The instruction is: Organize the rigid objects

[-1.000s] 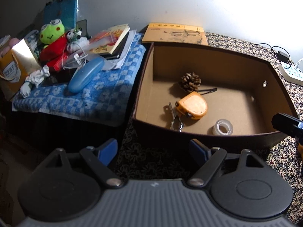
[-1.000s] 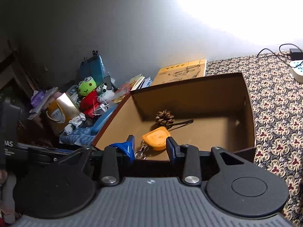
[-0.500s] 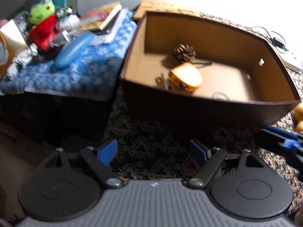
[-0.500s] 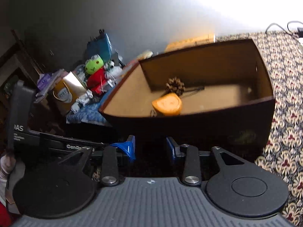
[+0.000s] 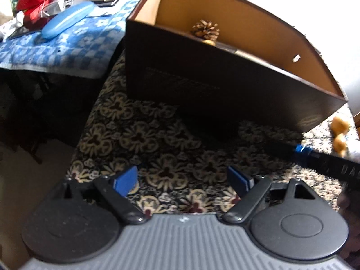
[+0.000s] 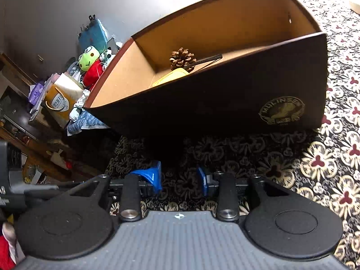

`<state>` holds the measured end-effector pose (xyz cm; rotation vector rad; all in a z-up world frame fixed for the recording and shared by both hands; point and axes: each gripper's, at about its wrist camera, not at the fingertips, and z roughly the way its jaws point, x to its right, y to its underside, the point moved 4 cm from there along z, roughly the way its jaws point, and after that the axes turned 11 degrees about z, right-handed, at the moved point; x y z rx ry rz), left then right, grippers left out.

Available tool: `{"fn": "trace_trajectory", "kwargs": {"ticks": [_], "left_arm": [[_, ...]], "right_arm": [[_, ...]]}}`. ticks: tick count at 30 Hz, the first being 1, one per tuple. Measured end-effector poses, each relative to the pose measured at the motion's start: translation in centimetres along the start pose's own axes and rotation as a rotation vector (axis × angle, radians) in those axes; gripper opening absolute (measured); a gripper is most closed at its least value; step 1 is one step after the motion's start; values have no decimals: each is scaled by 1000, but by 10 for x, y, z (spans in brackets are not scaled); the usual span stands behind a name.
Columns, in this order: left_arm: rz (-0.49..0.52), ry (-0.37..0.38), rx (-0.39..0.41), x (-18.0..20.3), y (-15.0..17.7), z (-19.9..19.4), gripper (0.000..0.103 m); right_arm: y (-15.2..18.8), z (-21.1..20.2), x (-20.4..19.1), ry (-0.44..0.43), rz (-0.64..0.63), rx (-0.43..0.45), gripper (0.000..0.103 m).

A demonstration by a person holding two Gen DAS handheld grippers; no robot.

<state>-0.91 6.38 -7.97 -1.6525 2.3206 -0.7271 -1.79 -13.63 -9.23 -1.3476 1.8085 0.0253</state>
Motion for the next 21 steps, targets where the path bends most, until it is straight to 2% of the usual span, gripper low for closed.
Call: {"fn": "trace_trajectory", "kwargs": {"ticks": [7,12,15,18,21], "left_arm": [[37,-14,35,-6,0,-3,82],[52,28,64,-6,-1,-6,82],[85,59,73,-1,0,-6,83],[110,62,73,0,1,-4,83],[125,55,72,-2,0,-2,83]], "right_arm": [[-17,26,-10,-44,0,-18,16],[-18,45,-10,-40,16,-52,16],[-13,53,-11,-66,35,-120,16],[0,56,-13,-151,91,-230,16],[7,50,-15,-168,83,-244,16]]}}
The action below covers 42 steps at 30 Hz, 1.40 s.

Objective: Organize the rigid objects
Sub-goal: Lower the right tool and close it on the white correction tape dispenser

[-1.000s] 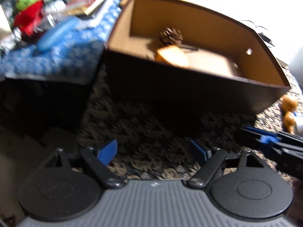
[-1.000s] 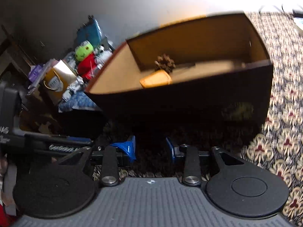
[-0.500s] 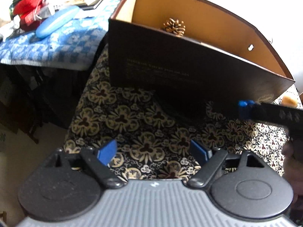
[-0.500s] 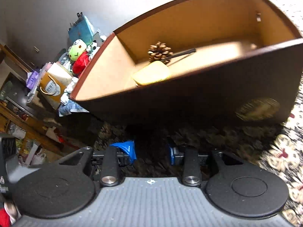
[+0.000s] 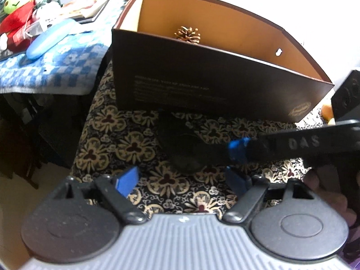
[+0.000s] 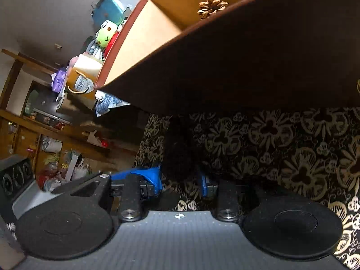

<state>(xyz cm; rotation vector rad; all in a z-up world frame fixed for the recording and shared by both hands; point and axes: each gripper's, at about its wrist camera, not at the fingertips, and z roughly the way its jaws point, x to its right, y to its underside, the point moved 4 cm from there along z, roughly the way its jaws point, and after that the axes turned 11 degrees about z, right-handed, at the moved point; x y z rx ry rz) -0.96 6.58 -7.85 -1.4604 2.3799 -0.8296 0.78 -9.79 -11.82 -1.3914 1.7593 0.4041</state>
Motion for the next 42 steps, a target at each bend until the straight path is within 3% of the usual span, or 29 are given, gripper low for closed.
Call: {"fn": "trace_trajectory", "kwargs": {"ticks": [7,16,24,26,29,36,42], "left_arm": [[28,-4,9,3,-11,12,83],[50,-43,35,2,-21,32,84],[124,-104,86,8,-15,33,69],[142,-105,95,10,-15,32,56],[135,-105,106,9,-14,30,56],[109,-15,124,9,-13,26,59],[95,134,122,18,-10,21,59]], "right_arm": [[-10,-20,5,35,-1,86,16],[-14,-9,7,55,16,96,16],[-15,0,4,14,35,86,16],[-15,2,4,3,37,79,16],[-17,-3,7,1,33,82,16],[-15,-9,15,-20,62,74,16],[-8,-20,28,-44,104,34,17]]}}
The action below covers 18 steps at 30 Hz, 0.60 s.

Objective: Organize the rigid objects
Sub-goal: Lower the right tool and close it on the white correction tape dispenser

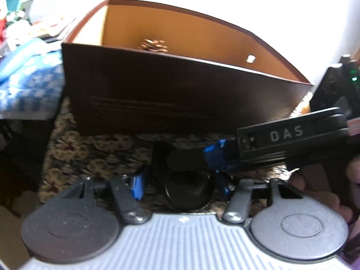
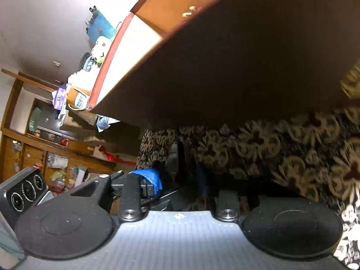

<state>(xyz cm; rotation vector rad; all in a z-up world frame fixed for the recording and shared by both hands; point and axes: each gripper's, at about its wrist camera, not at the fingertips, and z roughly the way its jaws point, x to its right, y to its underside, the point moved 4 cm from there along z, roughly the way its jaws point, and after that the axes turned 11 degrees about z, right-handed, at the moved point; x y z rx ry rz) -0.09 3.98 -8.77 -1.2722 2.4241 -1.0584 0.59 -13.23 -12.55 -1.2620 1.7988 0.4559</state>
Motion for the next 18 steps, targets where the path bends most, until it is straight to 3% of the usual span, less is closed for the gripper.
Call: {"fn": "trace_trajectory", "kwargs": {"ticks": [8,18], "left_arm": [[98,118,2,35,-11,4,59],[294,312,59,106,-52,-2,59]], "right_arm": [[5,-38,21,-33,78,32,13],[13,-120,31,-56,112,200,9]]}}
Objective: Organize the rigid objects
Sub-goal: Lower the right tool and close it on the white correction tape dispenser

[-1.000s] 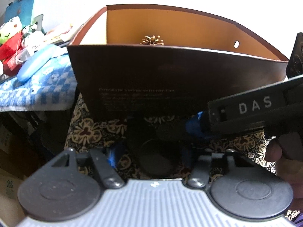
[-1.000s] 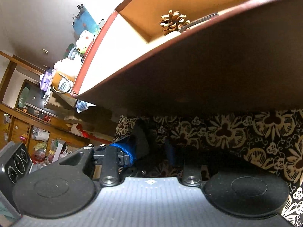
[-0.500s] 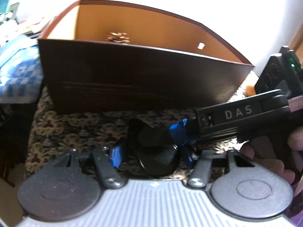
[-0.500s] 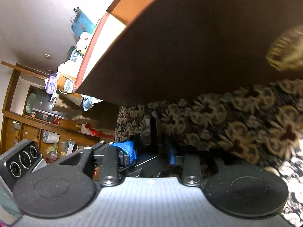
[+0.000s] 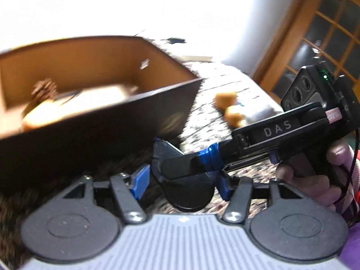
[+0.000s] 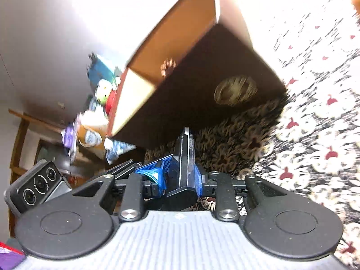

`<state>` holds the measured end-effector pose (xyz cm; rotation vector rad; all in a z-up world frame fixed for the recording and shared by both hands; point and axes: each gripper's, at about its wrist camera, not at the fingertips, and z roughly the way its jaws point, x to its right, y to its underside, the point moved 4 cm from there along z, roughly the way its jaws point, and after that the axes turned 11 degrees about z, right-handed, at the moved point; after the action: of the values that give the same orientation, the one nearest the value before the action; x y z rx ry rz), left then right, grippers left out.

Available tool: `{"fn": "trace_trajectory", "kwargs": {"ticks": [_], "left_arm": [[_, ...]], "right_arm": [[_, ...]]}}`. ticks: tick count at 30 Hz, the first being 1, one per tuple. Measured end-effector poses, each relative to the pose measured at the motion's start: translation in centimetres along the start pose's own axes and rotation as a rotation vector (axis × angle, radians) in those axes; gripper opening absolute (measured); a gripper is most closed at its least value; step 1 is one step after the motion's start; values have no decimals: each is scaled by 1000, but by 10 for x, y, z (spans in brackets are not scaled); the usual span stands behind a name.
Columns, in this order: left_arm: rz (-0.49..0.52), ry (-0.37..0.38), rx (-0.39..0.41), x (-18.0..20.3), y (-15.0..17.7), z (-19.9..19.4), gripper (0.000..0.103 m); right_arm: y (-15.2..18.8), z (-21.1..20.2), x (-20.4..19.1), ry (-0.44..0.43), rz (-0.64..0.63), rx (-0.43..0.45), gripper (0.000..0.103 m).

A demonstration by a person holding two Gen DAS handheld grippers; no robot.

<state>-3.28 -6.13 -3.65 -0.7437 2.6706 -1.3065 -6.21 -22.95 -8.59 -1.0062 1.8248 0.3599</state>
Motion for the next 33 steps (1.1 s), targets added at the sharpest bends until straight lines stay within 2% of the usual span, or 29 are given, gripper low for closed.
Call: {"fn": "trace_trajectory", "kwargs": {"ticks": [5,8,12,17,19,23,26,28,31,33], "left_arm": [[88,58,84,22,-39,-10,57],[124,40,134,24,-64,-13,56],[101,12,166,4,-88,-19,56],[30,-45,168,-41,-107,-21,58],[20,-62,164,-54,-106,-25,58],[74,-143,135,-59,-92,-42,55],[69,-152,82,-60,-65,-50,69],[53,-145,69,-55,-48,-55,72],[34,-113,28,-40,-25,-55,73],[22,-87,0,-29,-14,-46,74]], "right_arm": [[-12,-36,-21,-36,-57,97,8],[-30,-44,-38,-55,-107,144,8],[-60,-36,-58,-55,-168,161,8],[-94,3,-84,-36,-203,134,6],[-100,14,-88,-48,-200,109,6],[-91,17,-89,-115,-226,33,12],[-81,14,-84,-157,-222,1,13],[-72,5,-81,-169,-235,-12,14],[-57,-5,-71,-132,-245,-46,15],[-47,-9,-61,-57,-262,-55,15]]}}
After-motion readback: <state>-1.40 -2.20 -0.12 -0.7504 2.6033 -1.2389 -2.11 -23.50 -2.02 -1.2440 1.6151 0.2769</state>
